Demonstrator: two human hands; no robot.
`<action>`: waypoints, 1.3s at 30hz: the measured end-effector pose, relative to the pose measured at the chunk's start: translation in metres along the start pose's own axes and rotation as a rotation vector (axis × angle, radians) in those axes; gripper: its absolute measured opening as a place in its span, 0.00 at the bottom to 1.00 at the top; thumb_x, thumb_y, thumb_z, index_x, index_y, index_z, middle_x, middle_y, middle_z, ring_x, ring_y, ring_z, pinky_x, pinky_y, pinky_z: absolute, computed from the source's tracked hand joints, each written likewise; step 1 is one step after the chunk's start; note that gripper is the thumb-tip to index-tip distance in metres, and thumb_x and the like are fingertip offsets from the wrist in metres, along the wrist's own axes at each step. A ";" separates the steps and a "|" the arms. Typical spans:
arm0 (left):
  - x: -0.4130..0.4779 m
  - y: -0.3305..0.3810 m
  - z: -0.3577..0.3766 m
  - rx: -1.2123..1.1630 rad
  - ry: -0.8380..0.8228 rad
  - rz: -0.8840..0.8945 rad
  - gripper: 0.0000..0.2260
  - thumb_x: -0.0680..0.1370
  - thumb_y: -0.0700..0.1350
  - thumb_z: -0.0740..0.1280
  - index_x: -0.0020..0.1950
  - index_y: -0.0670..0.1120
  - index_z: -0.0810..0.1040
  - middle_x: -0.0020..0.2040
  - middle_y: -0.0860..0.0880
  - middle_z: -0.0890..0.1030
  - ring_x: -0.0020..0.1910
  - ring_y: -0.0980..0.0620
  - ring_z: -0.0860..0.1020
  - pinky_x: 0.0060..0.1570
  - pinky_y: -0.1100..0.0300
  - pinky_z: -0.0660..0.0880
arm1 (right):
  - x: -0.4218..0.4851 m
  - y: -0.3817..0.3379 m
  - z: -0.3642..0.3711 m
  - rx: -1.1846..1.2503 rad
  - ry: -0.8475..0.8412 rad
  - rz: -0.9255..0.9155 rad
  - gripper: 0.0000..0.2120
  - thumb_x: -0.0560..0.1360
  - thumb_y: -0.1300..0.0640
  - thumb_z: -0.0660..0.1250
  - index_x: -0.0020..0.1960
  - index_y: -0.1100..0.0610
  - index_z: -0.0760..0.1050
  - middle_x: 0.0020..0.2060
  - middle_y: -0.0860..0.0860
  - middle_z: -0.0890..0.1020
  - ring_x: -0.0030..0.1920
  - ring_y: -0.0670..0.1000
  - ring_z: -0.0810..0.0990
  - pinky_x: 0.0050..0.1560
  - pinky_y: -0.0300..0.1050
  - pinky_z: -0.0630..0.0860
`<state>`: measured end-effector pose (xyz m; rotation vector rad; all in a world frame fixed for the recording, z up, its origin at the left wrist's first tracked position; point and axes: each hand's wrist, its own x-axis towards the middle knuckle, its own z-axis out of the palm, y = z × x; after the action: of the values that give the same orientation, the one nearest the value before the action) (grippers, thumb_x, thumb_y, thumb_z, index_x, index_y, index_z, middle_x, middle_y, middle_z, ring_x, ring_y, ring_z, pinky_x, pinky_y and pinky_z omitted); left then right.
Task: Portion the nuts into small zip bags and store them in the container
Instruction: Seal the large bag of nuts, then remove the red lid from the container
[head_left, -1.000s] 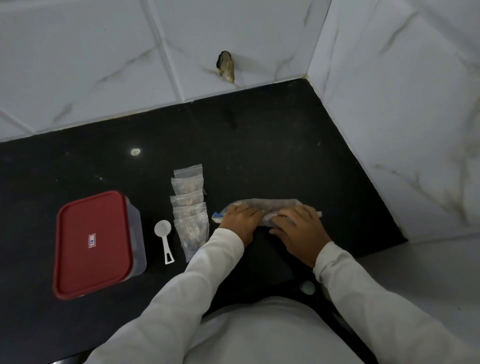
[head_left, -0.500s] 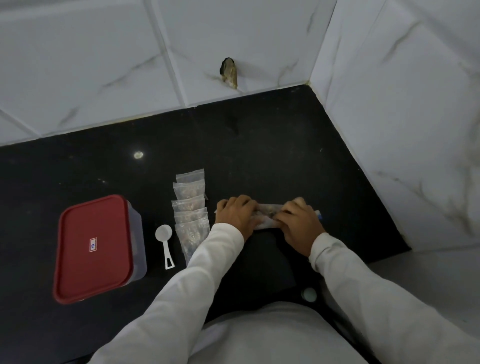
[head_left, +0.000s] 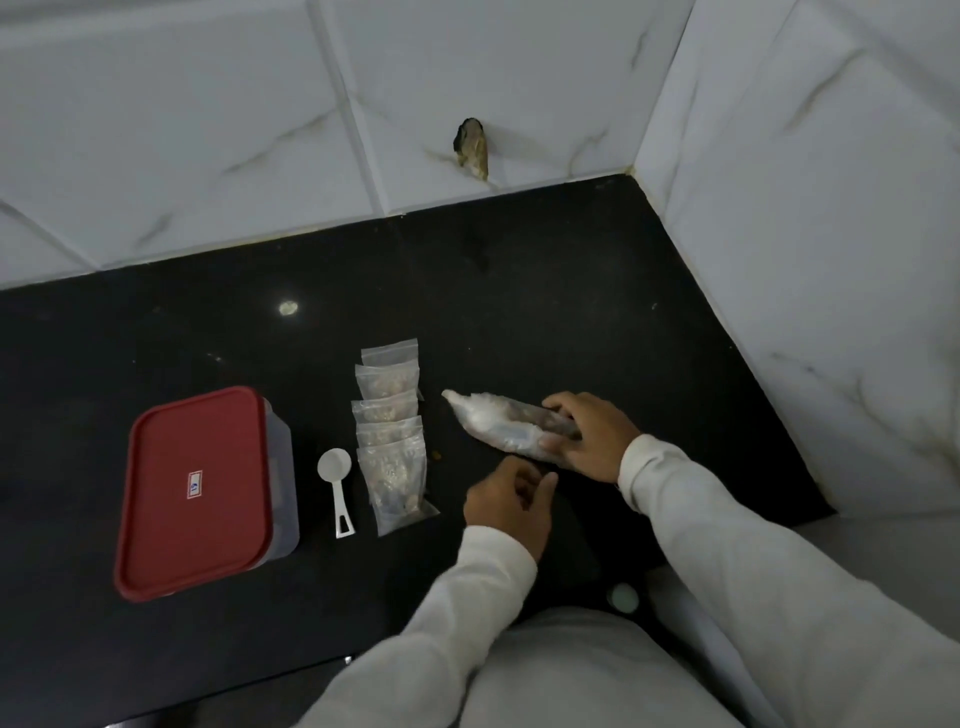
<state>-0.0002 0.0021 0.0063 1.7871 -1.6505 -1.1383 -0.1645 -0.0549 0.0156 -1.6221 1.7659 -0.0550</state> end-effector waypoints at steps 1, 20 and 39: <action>-0.003 -0.001 0.004 -0.127 -0.036 -0.194 0.07 0.75 0.51 0.72 0.49 0.50 0.78 0.38 0.57 0.80 0.38 0.57 0.80 0.48 0.59 0.80 | -0.002 0.000 0.002 0.027 0.011 0.021 0.26 0.74 0.41 0.67 0.68 0.48 0.68 0.60 0.51 0.75 0.59 0.53 0.76 0.60 0.50 0.74; 0.076 0.061 0.028 -0.427 -0.061 -0.448 0.13 0.74 0.45 0.74 0.58 0.51 0.80 0.50 0.54 0.84 0.50 0.56 0.81 0.45 0.66 0.73 | -0.016 0.003 -0.023 0.480 0.184 0.311 0.14 0.80 0.49 0.62 0.64 0.51 0.76 0.54 0.49 0.80 0.49 0.46 0.77 0.53 0.41 0.70; 0.042 0.055 0.025 -0.356 0.033 -0.493 0.11 0.79 0.48 0.68 0.61 0.50 0.82 0.59 0.52 0.82 0.61 0.52 0.79 0.54 0.67 0.70 | -0.042 -0.024 -0.032 0.255 0.331 0.210 0.26 0.76 0.45 0.66 0.71 0.51 0.66 0.69 0.51 0.68 0.66 0.51 0.71 0.63 0.47 0.71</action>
<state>-0.0556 -0.0433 0.0248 2.0011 -0.9256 -1.4878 -0.1637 -0.0370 0.0707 -1.2921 2.0732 -0.4545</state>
